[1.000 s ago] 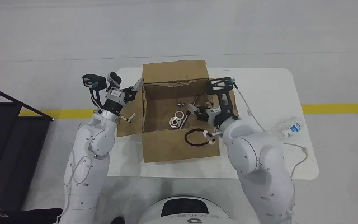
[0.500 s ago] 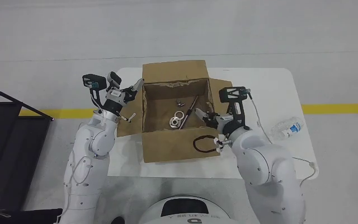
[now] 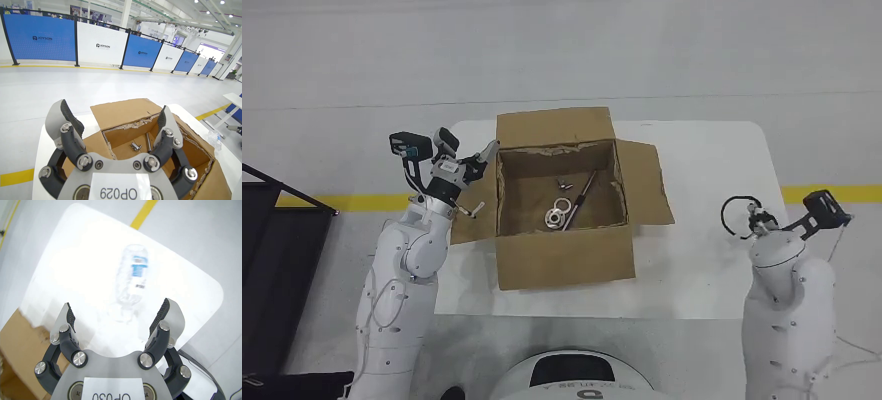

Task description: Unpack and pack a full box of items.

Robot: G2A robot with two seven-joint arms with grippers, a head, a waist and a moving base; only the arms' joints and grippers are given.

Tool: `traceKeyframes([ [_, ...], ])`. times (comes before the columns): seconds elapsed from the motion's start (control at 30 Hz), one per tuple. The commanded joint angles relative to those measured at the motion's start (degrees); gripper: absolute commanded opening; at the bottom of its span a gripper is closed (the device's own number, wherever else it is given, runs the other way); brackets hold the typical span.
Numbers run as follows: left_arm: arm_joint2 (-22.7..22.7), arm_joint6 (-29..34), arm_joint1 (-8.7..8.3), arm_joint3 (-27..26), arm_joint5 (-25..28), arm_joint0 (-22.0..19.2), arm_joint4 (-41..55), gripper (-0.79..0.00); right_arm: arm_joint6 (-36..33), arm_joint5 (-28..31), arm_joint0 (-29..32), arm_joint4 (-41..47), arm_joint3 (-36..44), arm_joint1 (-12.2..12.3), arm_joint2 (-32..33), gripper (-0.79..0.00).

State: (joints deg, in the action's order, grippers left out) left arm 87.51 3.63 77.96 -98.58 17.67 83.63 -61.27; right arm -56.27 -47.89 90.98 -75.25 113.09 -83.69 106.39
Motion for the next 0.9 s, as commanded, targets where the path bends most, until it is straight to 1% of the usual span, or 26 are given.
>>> traceKeyframes([
  [0.0, 0.0, 0.0, 0.0, 0.0, 0.0, 0.0, 0.01, 0.0, 0.19, -0.32, -1.66, 0.67, -4.54, -0.15, 1.84, 0.0],
  [0.07, 0.0, 0.0, 0.0, 0.0, 0.0, 0.0, 0.01, 0.0, -0.67, 0.55, -3.54, 2.88, -7.22, -0.28, 2.78, 0.0],
  [0.2, 0.0, 0.0, 0.0, 0.0, 0.0, 0.0, 0.01, 0.0, -1.97, 1.85, -6.75, 3.35, -11.11, -0.18, 2.88, 0.0],
  [0.37, 0.0, 0.0, 0.0, 0.0, 0.0, 0.0, 0.01, 0.0, -0.03, -0.09, -12.02, -2.08, -20.81, 0.12, 1.36, 0.0],
  [0.47, 0.0, 0.0, 0.0, 0.0, 0.0, 0.0, 0.01, 0.0, 0.15, -0.27, -14.48, -4.25, -24.91, 0.28, 1.24, 0.0],
  [0.57, 0.0, 0.0, 0.0, 0.0, 0.0, 0.0, 0.01, 0.0, -0.4, 0.28, -16.26, -4.95, -27.19, 0.34, 1.42, 0.0],
  [0.8, 0.0, 0.0, 0.0, 0.0, 0.0, 0.0, 0.01, 0.0, -1.97, 1.85, -18.3, -6.97, -31.08, 0.21, 0.77, 0.0],
  [0.83, 0.0, 0.0, 0.0, 0.0, 0.0, 0.0, 0.01, 0.0, -2.18, 2.06, -18.47, -7.17, -31.47, 0.17, 0.77, -0.028],
  [0.87, 0.0, 0.0, 0.0, 0.0, 0.0, 0.0, 0.01, 0.0, -2.35, 2.24, -18.59, -7.41, -31.82, 0.13, 0.77, -0.157],
])
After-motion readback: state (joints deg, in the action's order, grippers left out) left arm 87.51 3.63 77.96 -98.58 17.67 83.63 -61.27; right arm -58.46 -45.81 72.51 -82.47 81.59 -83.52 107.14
